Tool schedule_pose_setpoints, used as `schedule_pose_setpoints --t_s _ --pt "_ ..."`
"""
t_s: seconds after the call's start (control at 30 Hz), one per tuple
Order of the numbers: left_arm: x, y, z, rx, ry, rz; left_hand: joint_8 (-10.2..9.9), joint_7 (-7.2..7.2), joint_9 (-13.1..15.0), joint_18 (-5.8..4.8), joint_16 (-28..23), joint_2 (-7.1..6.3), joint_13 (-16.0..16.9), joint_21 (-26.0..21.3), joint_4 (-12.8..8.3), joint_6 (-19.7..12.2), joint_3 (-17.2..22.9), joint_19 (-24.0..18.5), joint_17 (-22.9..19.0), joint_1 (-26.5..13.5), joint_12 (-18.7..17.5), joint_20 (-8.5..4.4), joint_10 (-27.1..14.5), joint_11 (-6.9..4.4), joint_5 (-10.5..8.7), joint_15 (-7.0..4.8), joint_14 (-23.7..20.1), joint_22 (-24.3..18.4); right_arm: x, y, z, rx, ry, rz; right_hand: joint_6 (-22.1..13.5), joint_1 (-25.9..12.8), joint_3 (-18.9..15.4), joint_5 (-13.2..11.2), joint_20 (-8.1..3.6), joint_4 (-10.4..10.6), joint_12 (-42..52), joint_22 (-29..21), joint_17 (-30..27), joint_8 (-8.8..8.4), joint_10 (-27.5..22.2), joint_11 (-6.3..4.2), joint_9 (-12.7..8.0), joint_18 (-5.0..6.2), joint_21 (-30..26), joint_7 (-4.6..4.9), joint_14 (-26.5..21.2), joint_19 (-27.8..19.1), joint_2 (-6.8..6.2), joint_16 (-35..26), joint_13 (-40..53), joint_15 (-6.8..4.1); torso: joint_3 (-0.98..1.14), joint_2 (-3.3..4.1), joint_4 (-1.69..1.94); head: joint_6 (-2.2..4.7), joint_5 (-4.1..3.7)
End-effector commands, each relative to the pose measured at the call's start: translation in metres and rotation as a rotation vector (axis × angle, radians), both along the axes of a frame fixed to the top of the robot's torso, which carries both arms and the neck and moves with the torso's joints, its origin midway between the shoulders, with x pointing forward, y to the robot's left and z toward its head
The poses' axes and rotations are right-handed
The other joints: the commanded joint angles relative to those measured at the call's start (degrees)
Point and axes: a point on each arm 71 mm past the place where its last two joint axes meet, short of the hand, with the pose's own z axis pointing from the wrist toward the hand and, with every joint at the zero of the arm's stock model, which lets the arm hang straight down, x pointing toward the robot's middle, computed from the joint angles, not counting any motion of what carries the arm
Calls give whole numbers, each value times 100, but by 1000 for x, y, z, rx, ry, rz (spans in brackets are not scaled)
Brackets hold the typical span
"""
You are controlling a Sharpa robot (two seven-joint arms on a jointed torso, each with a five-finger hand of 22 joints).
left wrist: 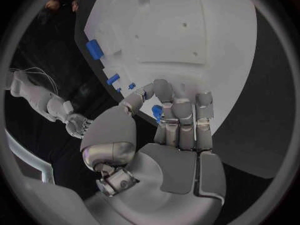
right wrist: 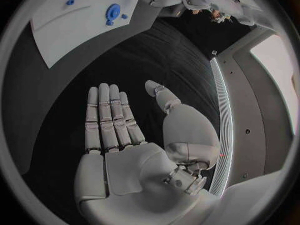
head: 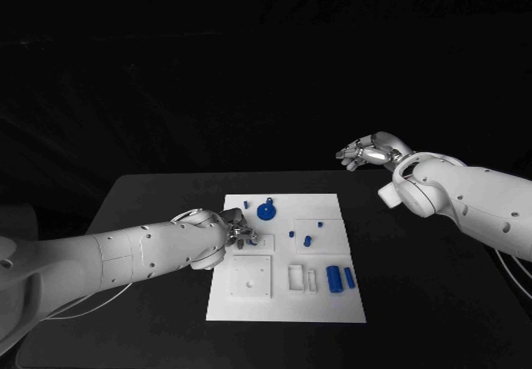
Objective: Assemble the parts on the task board
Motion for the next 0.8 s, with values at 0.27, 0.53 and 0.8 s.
schedule_pose_setpoints --t_s 0.27,0.53,0.8 --pt "-2 -3 -2 -4 11 -14 261 -654 641 11 86 -21 27 47 49 1010 10 48 -5 46 115 -825 -7 -33 -148 -213 118 112 0 2 0 -5 0 20 -12 50 8 49 8 40 6 10 -11 36 36 -11 -10 17 -26 -3 -38 -27 11 -20 -20 15 3 -1 -4 -3 0" --pt "-2 -5 -2 -4 12 -17 296 -665 652 13 128 -11 41 62 53 1021 11 56 1 48 162 -828 0 -40 -143 -219 128 114 0 2 0 -5 0 20 -11 52 10 65 9 41 9 13 -13 37 38 -11 -12 19 -26 -3 -39 -28 12 -19 -28 15 1 0 -3 -2 1" --pt "0 -4 -2 -1 7 -7 338 -660 661 19 153 8 35 80 103 973 8 62 -24 19 210 -832 -44 -49 -333 -233 108 110 0 3 0 -4 1 22 -10 51 11 85 11 43 12 16 -17 38 39 -11 -14 20 -27 -3 -39 -29 13 -18 -39 16 1 2 2 5 1"
